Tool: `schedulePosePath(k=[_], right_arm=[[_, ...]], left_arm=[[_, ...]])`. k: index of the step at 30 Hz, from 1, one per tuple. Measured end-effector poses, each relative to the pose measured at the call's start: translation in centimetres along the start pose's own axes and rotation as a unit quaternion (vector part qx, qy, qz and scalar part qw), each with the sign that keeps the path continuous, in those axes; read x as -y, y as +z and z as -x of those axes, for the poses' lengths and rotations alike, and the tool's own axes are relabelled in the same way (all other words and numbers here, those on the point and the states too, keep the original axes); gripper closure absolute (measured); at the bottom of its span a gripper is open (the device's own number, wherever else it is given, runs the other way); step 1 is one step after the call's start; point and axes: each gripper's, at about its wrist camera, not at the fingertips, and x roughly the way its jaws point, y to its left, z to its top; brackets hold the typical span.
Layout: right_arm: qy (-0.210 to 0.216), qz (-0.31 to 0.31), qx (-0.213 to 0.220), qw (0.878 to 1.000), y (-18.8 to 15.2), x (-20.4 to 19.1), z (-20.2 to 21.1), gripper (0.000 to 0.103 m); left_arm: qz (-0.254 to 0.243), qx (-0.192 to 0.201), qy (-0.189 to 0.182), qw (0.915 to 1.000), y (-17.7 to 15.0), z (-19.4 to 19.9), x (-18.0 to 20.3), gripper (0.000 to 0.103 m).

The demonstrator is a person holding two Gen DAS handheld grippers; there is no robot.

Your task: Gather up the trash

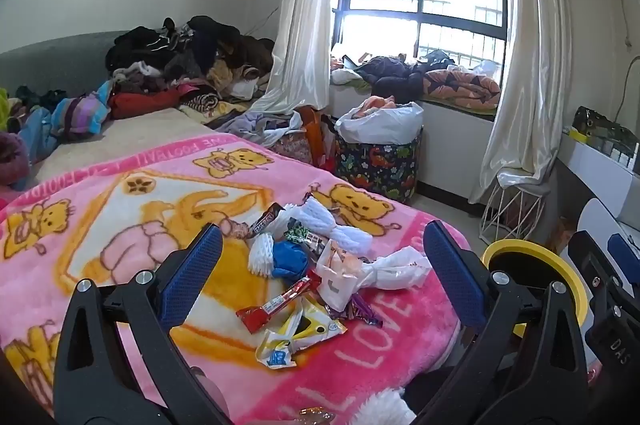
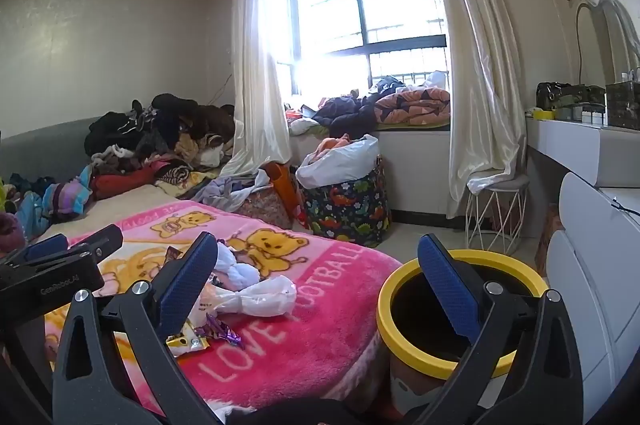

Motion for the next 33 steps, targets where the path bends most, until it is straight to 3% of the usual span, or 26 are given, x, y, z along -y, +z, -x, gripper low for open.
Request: schedulePosePath(k=[33], right_arm=[[-0.006,-0.003,-0.003,1.0,-0.19,0.51,-0.09,0.006]], left_arm=[[-0.005,-0.001,-0.002,1.0,0.08,0.13,0.45,0.011]])
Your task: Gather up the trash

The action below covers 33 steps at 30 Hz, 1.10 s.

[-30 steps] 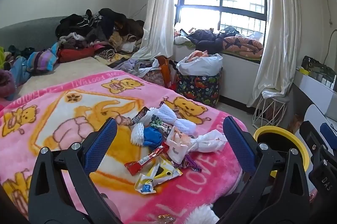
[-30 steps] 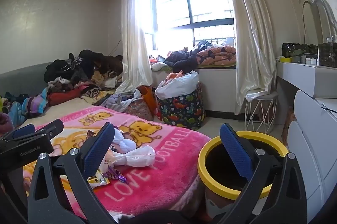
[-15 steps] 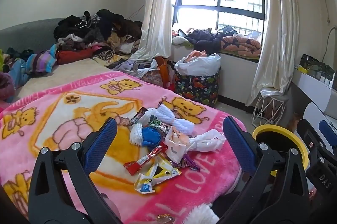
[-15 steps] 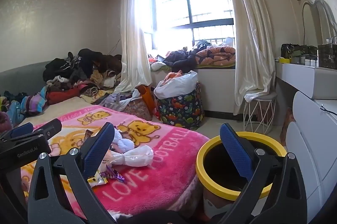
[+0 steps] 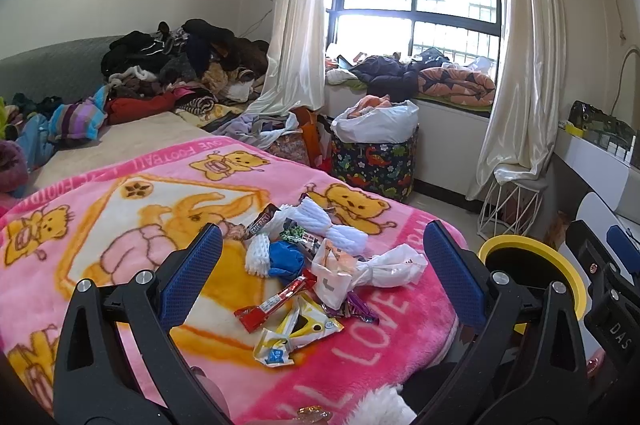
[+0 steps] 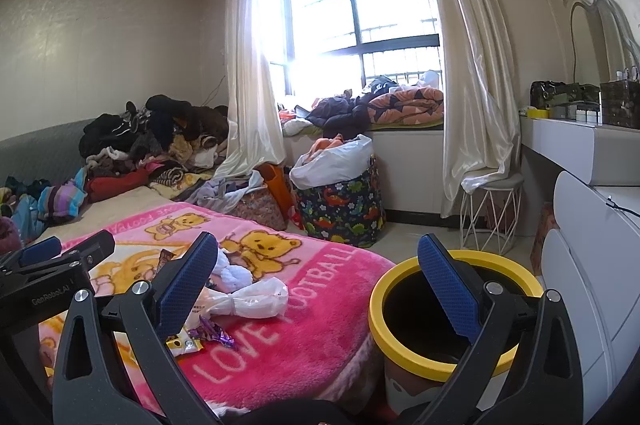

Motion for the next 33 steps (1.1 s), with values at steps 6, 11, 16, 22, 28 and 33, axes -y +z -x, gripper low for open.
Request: schedulePosePath(k=[6,11,16,22,28,33], right_arm=[[-0.001,0.0,0.0,1.0,0.17,0.33,-0.01,0.006],[0.0,0.0,0.001,1.0,0.15,0.36,0.03,0.006],[-0.001,0.0,0.002,1.0,0.16,0.28,0.05,0.006],[-0.002,-0.001,0.001,1.0,0.83,0.8,0.3,0.006],[-0.001,0.0,0.001,1.0,0.76,0.86,0.27,0.006],[-0.001,-0.001,0.0,1.0,0.73,0.9,0.26,0.006]], left_arm=[[0.0,0.0,0.0,1.0,0.0,0.05,0.09,0.011],[-0.001,0.0,0.0,1.0,0.0,0.0,0.05,0.011],[-0.002,0.002,0.001,1.0,-0.02,0.05,0.11,0.011],[-0.002,0.0,0.0,1.0,0.03,0.01,0.17,0.011],[-0.002,0.001,0.001,1.0,0.02,0.06,0.24,0.011],[-0.004,0.001,0.0,1.0,-0.02,0.06,0.26,0.011]])
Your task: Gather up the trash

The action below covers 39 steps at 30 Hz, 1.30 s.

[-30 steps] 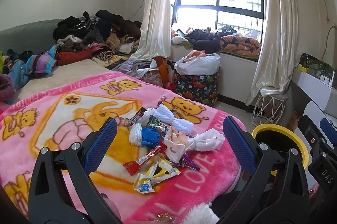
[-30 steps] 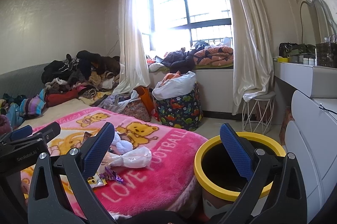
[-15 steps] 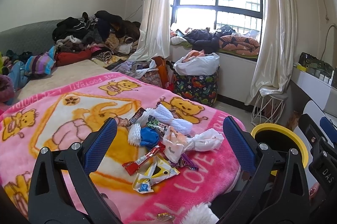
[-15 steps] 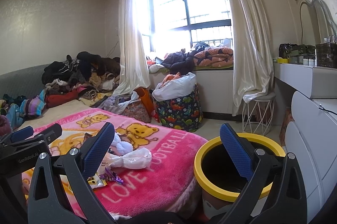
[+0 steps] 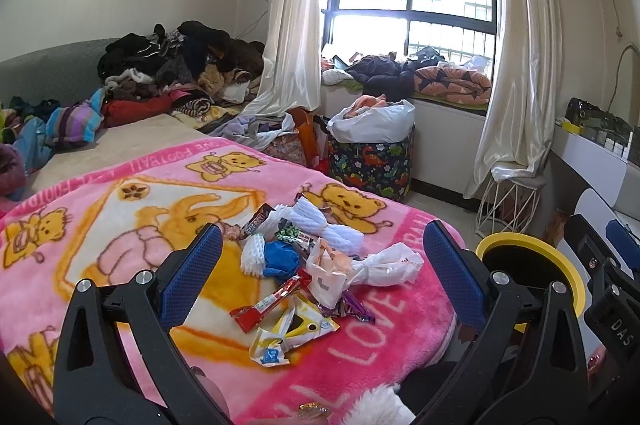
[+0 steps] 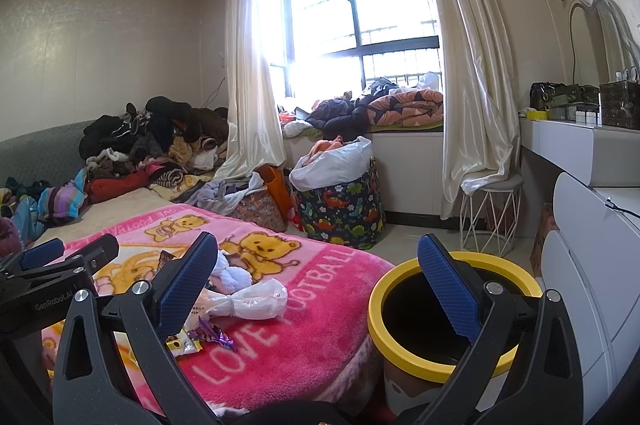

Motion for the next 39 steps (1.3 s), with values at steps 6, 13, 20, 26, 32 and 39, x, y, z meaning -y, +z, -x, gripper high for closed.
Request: schedulePosePath(k=[6,13,20,26,32,39], right_arm=[[-0.001,-0.001,0.0,1.0,0.1,0.0,0.1,0.006],[0.006,0.002,-0.006,1.0,0.0,0.3,-0.2,0.006],[0.037,0.018,-0.019,0.999,0.0,-1.6,-1.8,0.006],[0.069,0.04,-0.031,0.996,0.1,-4.6,-3.6,0.006],[0.101,0.051,-0.042,0.993,0.5,-7.0,-5.0,0.006],[0.112,0.045,-0.064,0.991,0.5,-8.3,-7.2,0.006]], left_arm=[[-0.002,0.0,-0.001,1.0,0.2,0.5,0.4,0.011],[-0.012,-0.008,-0.003,0.9999,0.1,-0.1,1.3,0.011],[-0.004,-0.009,0.013,0.9999,0.3,-1.7,-1.1,0.011],[0.006,-0.002,0.04,0.9992,1.3,-2.8,-3.8,0.011],[0.016,0.003,0.064,0.9978,2.1,-3.6,-6.4,0.011],[0.015,0.003,0.071,0.9973,2.7,-5.1,-9.4,0.011]])
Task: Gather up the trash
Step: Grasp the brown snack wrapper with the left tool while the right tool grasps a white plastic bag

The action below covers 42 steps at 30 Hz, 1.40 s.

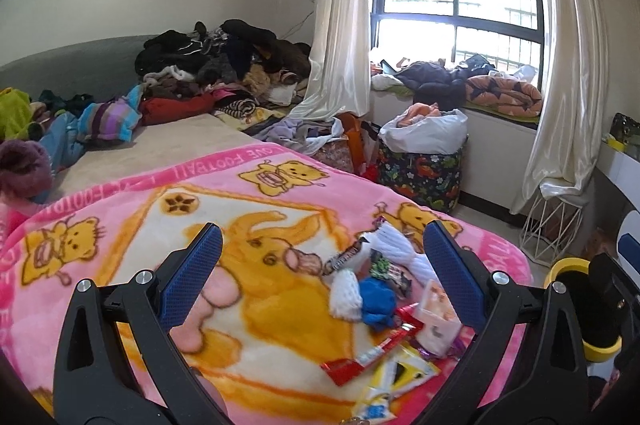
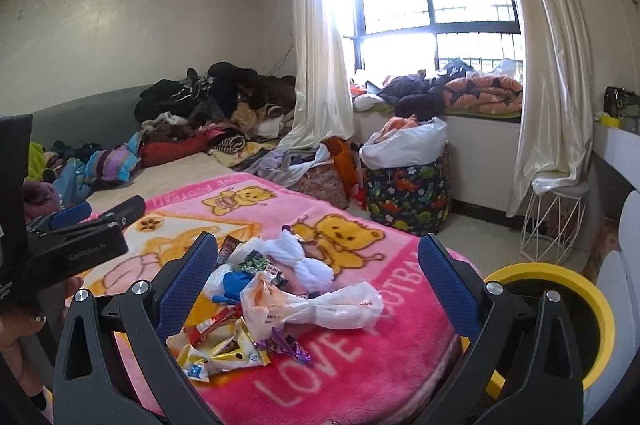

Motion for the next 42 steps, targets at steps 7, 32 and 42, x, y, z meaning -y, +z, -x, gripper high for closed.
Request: schedulePosePath(k=[7,32,42], right_arm=[[-0.032,-0.024,-0.031,0.999,-0.6,2.6,-2.3,0.006],[-0.005,-0.135,-0.244,0.96,-5.5,7.4,-15.6,0.023],[0.036,-0.158,-0.284,0.945,-6.4,7.6,-18.4,0.054]], left_arm=[[-0.024,-0.016,-0.008,0.9995,0.2,-2.6,-0.2,0.011],[-0.079,-0.144,-0.108,0.9805,-2.6,-15.5,1.2,0.025],[-0.123,-0.176,-0.125,0.9686,-3.5,-18.3,2.8,0.063]])
